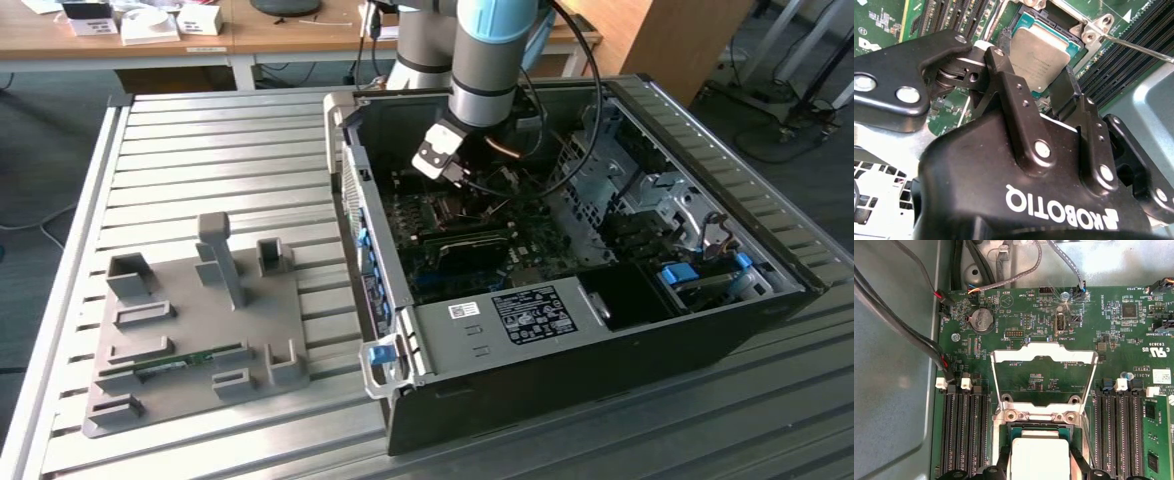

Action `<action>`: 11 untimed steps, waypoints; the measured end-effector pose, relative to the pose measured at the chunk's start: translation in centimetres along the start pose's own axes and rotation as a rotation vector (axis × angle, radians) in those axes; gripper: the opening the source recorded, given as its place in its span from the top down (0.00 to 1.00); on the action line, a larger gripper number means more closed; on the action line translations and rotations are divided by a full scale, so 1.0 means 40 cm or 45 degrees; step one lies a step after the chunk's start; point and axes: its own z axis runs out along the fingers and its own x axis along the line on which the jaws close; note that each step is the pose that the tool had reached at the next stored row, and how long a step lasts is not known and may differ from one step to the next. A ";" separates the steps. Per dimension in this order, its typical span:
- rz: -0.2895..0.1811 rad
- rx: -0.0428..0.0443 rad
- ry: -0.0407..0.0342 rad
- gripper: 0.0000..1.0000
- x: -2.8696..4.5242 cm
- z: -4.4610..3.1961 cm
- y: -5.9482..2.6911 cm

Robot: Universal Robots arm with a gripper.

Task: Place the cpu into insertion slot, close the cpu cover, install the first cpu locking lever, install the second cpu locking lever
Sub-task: 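Place the cpu into insertion slot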

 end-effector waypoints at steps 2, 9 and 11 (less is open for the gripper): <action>0.000 0.000 -0.0001 0.46 0.000 0.000 0.000; 0.000 0.000 0.0000 0.46 0.000 0.001 0.000; 0.000 0.000 0.0000 0.46 0.000 0.001 0.000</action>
